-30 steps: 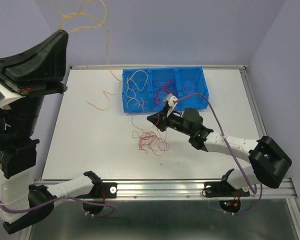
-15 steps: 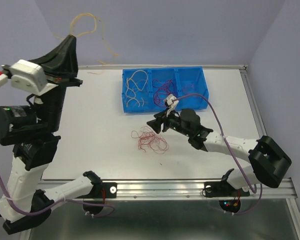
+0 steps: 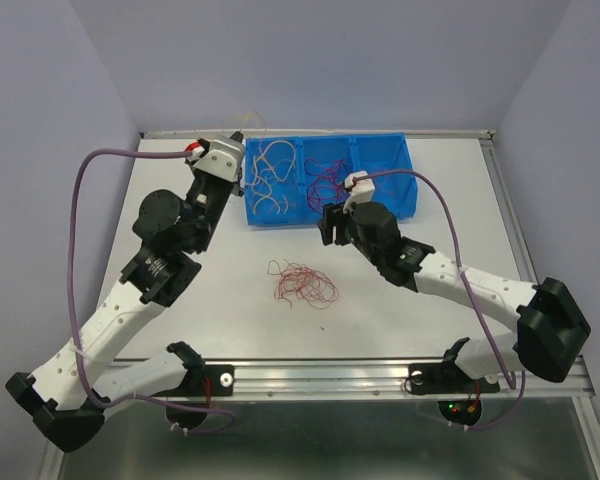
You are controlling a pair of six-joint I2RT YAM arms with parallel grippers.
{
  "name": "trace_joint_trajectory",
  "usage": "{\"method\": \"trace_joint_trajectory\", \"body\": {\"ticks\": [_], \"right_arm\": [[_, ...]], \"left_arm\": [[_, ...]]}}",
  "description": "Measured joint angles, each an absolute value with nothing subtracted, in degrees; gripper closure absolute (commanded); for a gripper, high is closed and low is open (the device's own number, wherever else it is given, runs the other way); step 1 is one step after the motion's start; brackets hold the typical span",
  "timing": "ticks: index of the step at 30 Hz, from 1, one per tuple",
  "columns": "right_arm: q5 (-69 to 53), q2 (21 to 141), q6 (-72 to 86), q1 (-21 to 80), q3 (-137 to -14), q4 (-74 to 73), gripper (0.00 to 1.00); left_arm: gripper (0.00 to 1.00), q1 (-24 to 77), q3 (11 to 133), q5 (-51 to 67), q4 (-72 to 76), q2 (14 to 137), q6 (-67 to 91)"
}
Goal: Untangle the cables
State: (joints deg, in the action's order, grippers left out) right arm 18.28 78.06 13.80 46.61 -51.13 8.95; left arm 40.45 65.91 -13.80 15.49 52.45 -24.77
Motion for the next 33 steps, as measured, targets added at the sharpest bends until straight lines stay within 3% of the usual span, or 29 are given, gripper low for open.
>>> {"method": "trace_joint_trajectory", "body": {"ticks": [8, 14, 19, 33], "right_arm": [[23.31, 71.02, 15.81, 46.61, -50.13, 8.86, 0.34], [24.75, 68.77, 16.34, 46.61, -48.36, 9.45, 0.35], [25.02, 68.69, 16.51, 46.63, -47.81, 9.43, 0.35], [25.12, 67.26, 16.75, 46.63, -47.81, 9.45, 0.35]], "left_arm": [[1.00, 36.29, 60.60, -13.04, 22.13, 57.32, -24.32], [1.00, 23.94, 60.58, -4.19, 25.91, 67.72, -18.83], [1.00, 20.14, 61.30, 1.76, 26.24, 77.34, -15.73], [1.00, 18.90, 76.88, 7.38, 19.18, 95.88, -12.47]]}}
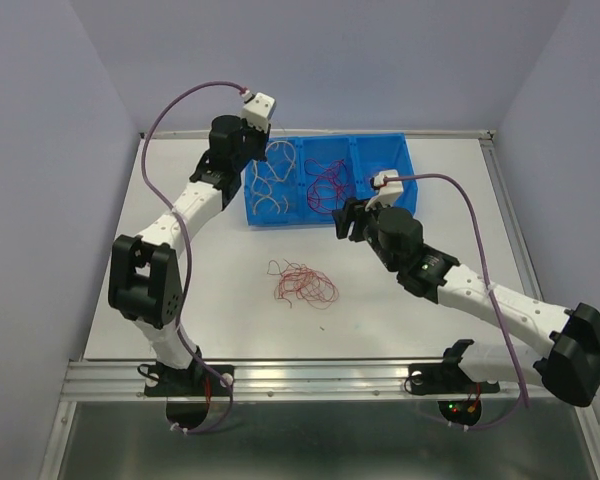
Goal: Untangle the cables
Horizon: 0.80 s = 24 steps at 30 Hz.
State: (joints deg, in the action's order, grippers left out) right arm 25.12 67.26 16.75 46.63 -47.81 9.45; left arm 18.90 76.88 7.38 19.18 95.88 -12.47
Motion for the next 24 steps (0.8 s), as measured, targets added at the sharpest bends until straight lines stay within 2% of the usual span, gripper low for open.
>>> {"method": "trace_joint_trajectory", "body": {"ticks": [8, 15, 24], "right_arm": [[25.23, 67.11, 16.75, 46.63, -47.79, 9.43, 0.35], [25.30, 67.11, 16.75, 46.63, -47.79, 9.45, 0.35], [25.32, 67.11, 16.78, 46.63, -47.79, 9.45, 0.35]], "left_arm": [[1.00, 20.01, 83.13, 3.16, 9.89, 101.32, -6.57], [1.00, 22.65, 83.85, -7.16, 7.73, 102.45, 1.02], [1.00, 23.79, 89.30, -15.57, 3.64, 111.53, 9.45]]}}
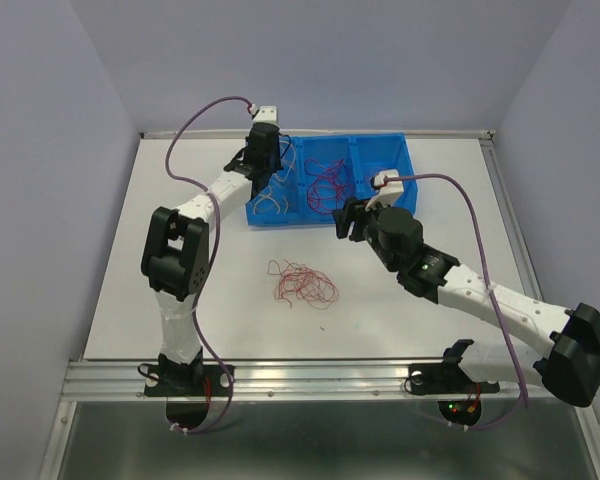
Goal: Untangle the cables
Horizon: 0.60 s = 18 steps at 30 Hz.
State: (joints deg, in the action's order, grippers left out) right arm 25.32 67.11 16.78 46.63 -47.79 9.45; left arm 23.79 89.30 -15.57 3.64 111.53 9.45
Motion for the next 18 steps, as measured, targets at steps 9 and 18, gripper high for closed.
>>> {"method": "trace_joint_trajectory", "body": {"ticks": [9, 18], "right_arm": [[25.32, 67.11, 16.80, 46.63, -47.79, 9.45, 0.35], [23.00, 69.34, 16.23, 46.63, -47.97, 8.88, 0.23]], "left_arm": [[0.49, 23.79, 88.71, -16.93, 3.66, 114.69, 9.65], [0.05, 23.79, 78.85, -14.26, 8.25, 106.65, 1.96]]}}
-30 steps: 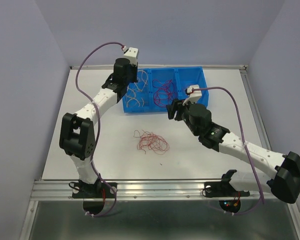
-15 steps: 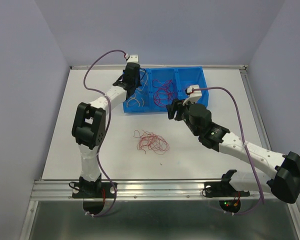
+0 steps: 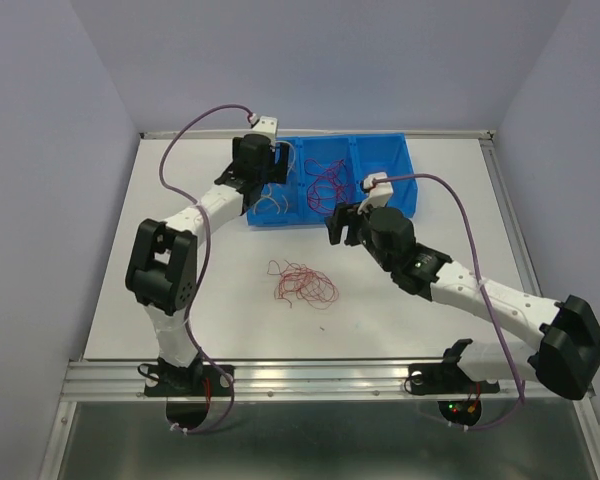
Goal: Untangle the cables
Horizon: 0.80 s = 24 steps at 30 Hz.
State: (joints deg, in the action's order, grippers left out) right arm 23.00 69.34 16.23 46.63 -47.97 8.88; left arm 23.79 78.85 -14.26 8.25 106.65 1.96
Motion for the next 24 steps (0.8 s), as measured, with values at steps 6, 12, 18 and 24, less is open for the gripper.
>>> {"method": "trace_joint_trajectory", "body": {"ticks": [6, 12, 18, 24], "right_arm": [[20.36, 70.35, 16.05, 46.63, -47.97, 5.48, 0.22], [20.29, 68.53, 15.81, 46.63, -47.97, 4.23, 0.22], [22.37, 65.89, 15.42, 46.63, -47.97, 3.86, 0.22], [24.53, 64.47, 15.20, 46.63, -47.97, 3.79, 0.22]], "left_arm": [[0.01, 23.92, 74.11, -10.74, 8.54, 93.84, -5.32], [0.04, 24.73, 66.74, 4.86, 4.95, 78.00, -17.69], [0.02, 34.26, 50.39, 21.96, -5.19, 63.13, -37.06], [0.06, 37.52, 42.09, 30.94, -14.63, 57.93, -49.01]]}}
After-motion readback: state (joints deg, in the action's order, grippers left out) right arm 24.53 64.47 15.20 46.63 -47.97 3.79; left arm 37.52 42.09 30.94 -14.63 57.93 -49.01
